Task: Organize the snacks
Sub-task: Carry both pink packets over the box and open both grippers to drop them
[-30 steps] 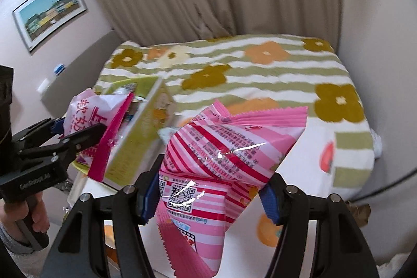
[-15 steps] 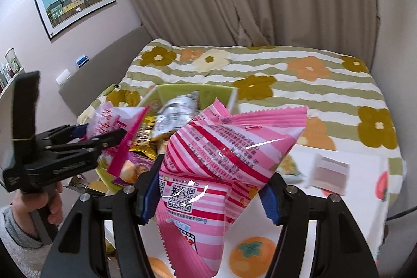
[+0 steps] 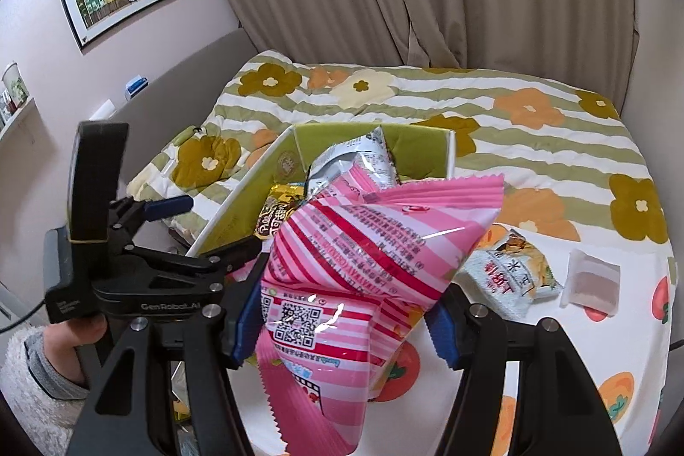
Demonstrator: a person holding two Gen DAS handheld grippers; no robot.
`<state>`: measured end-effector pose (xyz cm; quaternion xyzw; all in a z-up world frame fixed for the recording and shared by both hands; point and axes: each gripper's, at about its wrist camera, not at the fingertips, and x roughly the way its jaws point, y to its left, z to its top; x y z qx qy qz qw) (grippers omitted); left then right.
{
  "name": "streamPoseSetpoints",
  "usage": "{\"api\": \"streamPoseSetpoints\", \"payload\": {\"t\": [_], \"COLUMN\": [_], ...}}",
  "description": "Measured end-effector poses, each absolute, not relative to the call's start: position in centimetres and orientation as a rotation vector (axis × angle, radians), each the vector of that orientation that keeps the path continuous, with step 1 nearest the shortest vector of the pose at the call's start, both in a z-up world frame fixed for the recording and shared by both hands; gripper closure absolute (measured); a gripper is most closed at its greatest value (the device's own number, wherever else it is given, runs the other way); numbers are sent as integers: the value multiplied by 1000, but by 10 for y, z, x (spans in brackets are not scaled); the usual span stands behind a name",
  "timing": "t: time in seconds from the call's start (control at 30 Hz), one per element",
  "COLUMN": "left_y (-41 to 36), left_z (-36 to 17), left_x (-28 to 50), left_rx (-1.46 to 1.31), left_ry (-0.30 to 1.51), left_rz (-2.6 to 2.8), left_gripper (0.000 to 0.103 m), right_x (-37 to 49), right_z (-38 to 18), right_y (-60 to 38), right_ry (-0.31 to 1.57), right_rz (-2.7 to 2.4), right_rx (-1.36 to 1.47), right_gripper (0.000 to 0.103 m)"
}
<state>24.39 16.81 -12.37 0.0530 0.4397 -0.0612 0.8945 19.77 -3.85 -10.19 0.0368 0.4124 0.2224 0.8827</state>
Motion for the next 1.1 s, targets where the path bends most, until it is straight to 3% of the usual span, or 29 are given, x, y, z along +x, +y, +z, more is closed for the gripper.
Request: {"api": "streamPoseSetpoints", "payload": {"t": [0.63,0.77,1.1], "left_y": [235,244,239], "left_z": [-106,-106,-107], "left_x": [237,234,227], "left_rx": [22,0,-15], "left_ry": [882,880,879], "left_rz": [-20,-1,-13], "left_gripper": [0,0,0], "right_x": [247,247,222], "right_z": [-112,-115,-107], "right_y": [36,38,7], "right_ry": [940,905,849], "right_rz": [569,541,466], "right_rx": [-9,-14,-7], "right_gripper": [39,4,2]}}
